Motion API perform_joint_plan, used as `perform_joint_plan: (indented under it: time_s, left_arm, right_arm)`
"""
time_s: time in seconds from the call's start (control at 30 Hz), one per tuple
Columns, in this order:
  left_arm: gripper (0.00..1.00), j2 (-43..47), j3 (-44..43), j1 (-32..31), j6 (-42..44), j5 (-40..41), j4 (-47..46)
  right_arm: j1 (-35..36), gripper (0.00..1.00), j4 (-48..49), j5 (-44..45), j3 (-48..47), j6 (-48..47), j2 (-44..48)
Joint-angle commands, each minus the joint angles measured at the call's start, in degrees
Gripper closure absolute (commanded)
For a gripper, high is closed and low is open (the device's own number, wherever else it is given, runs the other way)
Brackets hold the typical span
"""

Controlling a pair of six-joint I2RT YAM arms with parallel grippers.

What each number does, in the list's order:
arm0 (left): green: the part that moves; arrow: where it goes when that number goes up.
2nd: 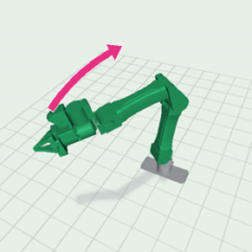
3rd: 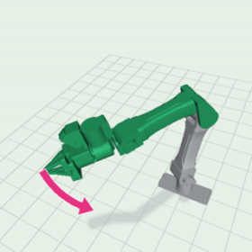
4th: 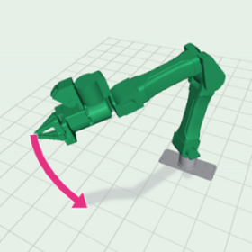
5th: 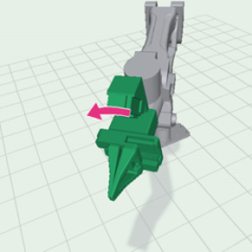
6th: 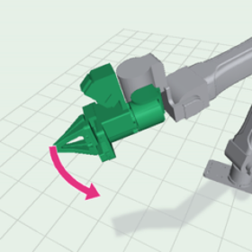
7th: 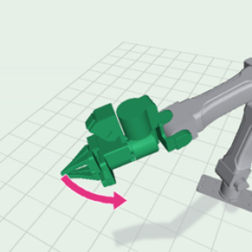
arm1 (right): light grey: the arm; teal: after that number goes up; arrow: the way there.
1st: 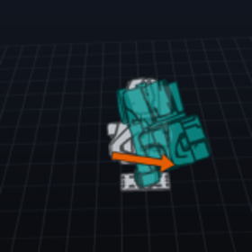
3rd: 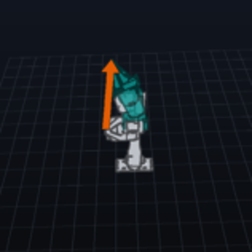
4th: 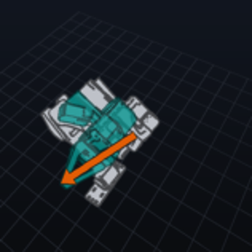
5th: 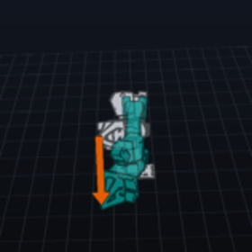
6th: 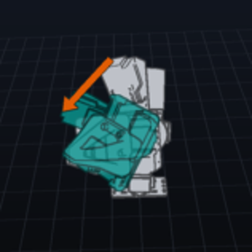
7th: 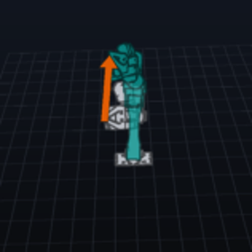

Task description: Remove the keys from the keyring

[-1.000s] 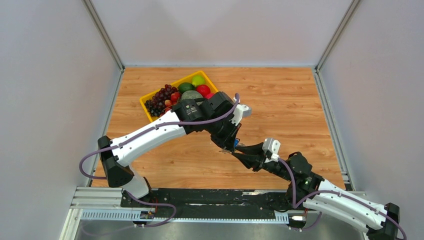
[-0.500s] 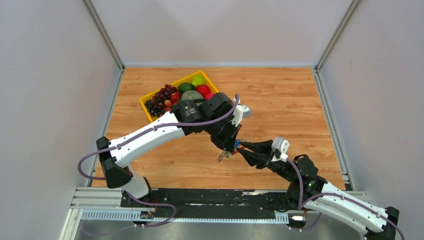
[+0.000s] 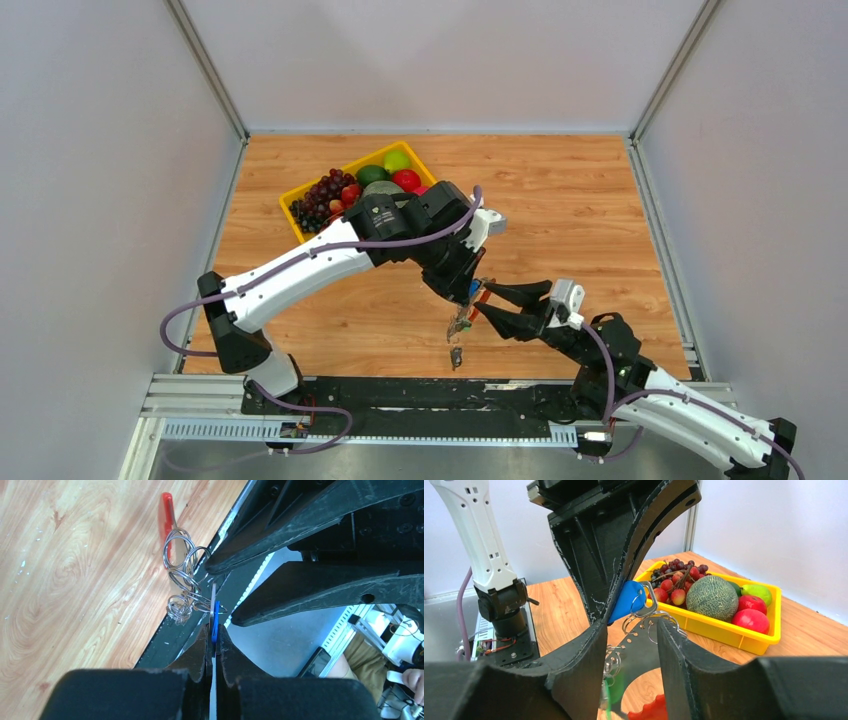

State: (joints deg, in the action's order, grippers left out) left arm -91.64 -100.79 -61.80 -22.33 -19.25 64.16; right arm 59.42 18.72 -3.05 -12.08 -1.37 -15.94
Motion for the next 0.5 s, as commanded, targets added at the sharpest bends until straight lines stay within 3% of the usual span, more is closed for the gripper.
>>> perform_joint_plan:
  time_s: [0.0, 0.2, 0.47]
  left_arm:
    - [1.00, -0.64, -3.76, -0.25, -1.27, 0.82, 0.82]
    - [1.00, -1.13, -4.26, -0.25, -1.88, 0.12, 0.22]
    - [1.00, -2.19, -5.12, -0.25, -2.70, 1.31, 0.14]
  right_arm:
    - [-0.25, 0.53, -2.11, -0.45, 0.90, 1.04, 4.72]
    - [-0.25, 0.57, -6.72, 3.00, 0.37, 2.03, 5.54]
    - [-0.26, 0.57, -5.58, -0.44, 0.80, 2.08, 5.72]
